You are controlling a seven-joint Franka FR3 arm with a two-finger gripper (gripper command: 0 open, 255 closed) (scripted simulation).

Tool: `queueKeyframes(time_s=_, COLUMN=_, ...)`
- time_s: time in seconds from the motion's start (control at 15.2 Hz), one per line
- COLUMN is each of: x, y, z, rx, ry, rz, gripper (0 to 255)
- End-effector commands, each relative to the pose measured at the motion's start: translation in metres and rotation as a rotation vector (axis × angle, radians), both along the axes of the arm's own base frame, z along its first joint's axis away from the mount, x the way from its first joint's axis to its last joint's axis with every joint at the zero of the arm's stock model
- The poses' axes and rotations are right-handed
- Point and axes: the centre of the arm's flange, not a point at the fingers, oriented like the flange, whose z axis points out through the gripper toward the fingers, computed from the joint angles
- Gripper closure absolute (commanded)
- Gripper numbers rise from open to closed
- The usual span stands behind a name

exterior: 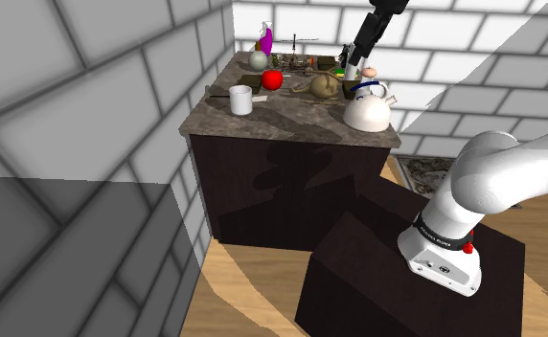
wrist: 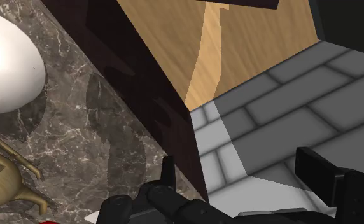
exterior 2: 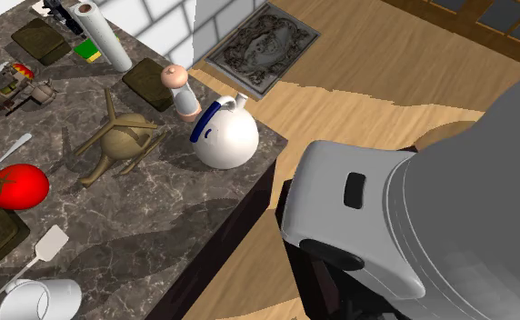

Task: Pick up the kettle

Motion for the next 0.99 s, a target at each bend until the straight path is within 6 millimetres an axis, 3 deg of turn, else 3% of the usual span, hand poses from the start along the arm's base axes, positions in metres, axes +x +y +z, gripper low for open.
queueKeyframes(time_s=0.0, x=0.000, y=0.000, z=0.000, rx=0.000, ry=0.000, rz=0.000, gripper=0)
queueKeyframes(time_s=0.92, x=0.006, y=-0.165, z=-0.068, rx=-0.084, ry=0.029, rz=0.179, gripper=0)
